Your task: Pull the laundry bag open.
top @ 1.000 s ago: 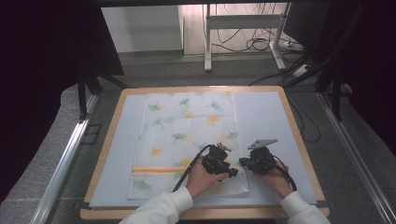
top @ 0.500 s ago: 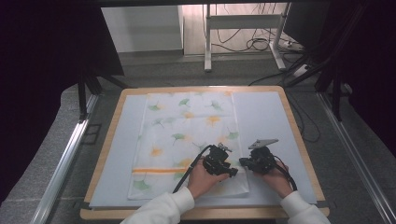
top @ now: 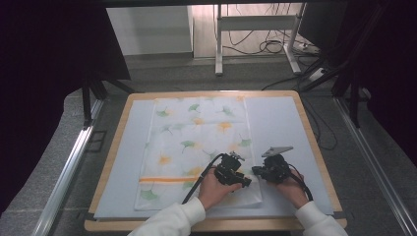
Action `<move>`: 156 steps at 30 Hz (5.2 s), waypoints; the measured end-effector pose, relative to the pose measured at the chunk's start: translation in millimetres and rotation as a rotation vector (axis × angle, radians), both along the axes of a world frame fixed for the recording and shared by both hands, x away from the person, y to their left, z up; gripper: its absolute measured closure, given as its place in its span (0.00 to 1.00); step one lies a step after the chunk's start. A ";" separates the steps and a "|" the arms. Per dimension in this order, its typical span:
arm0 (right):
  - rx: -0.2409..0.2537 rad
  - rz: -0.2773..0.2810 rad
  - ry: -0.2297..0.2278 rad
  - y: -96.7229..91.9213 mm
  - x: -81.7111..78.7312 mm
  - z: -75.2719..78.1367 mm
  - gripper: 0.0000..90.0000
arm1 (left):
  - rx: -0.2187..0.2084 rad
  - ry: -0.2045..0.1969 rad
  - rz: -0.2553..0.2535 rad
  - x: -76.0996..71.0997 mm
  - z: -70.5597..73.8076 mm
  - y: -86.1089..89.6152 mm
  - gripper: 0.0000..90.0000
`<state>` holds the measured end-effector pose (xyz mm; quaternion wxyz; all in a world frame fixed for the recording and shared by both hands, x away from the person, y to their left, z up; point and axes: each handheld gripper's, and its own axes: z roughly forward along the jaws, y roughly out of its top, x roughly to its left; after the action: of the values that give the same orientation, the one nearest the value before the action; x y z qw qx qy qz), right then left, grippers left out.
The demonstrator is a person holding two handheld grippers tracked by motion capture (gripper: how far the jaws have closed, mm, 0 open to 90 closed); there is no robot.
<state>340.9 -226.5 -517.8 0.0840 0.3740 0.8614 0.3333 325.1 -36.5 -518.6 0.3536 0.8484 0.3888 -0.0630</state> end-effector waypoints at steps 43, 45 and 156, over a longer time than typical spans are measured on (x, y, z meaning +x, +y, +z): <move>0.004 -0.006 -0.003 -0.4 -0.4 -0.3 0.99 | -0.028 -0.025 -0.004 6.2 -5.9 0.4 1.00; 0.005 -0.005 0.000 -0.9 -0.3 -0.1 0.99 | -0.034 -0.021 -0.001 7.3 -5.1 3.5 1.00; -0.007 0.002 0.029 4.2 -22.4 4.1 0.99 | 0.037 -0.082 -0.052 3.6 -2.7 -4.4 1.00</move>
<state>318.6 -222.3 -513.7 0.0726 0.3778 0.8640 0.3249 328.7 -40.9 -521.3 0.3517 0.8666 0.3527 -0.0300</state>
